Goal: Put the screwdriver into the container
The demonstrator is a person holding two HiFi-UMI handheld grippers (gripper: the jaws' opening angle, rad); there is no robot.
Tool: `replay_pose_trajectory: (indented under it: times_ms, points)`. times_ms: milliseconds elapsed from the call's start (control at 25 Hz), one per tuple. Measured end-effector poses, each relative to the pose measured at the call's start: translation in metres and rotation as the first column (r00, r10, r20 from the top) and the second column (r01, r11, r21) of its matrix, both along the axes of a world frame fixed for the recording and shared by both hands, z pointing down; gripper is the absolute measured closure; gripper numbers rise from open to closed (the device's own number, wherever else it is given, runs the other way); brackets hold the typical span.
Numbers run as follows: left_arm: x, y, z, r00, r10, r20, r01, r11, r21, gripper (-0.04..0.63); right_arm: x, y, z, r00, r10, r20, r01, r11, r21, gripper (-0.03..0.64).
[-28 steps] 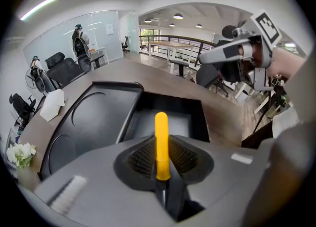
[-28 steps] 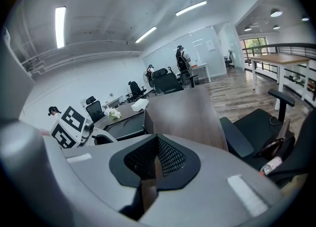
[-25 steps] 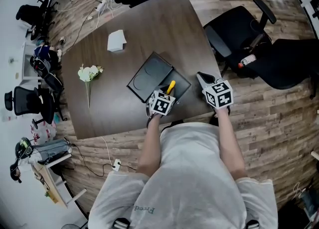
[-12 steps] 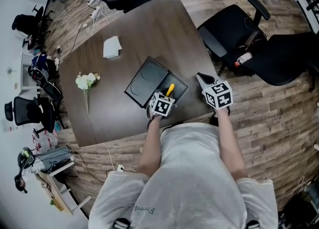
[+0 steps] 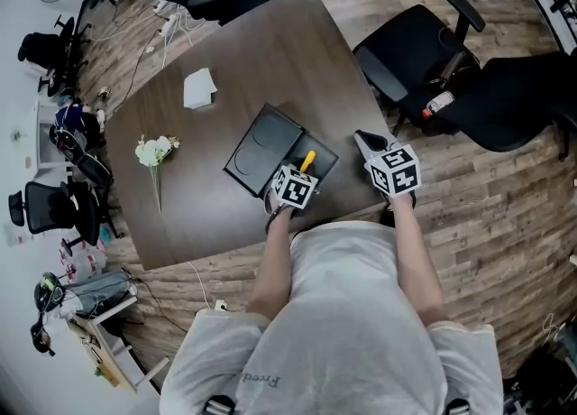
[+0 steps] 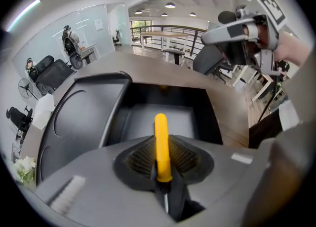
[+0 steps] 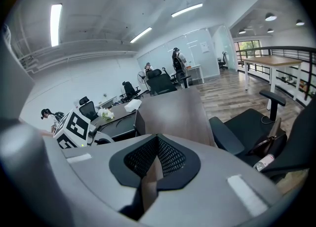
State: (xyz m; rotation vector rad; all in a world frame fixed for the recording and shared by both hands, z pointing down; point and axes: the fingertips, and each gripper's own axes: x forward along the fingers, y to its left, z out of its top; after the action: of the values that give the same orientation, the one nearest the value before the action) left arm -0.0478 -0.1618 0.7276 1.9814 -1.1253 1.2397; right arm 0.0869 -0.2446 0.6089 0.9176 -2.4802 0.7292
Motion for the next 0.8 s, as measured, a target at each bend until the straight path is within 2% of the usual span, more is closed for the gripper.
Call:
replay_pose_trajectory:
  times_ms: [560,800]
  points:
    - [0.0033,0.0067,0.0027,1.000,0.010,-0.007,-0.011,1.000,-0.022,0.436,0.0030,0.0018,0.0021,1.000,0.011,-0.001,-0.011,1.000,-0.004,0.615]
    - [0.0046,0.0041,0.0013,1.000,0.029,-0.007,-0.029,1.000,-0.009,0.436,0.0027,0.0024,0.0018,1.000,0.010,-0.004,-0.010,1.000,-0.001,0.615]
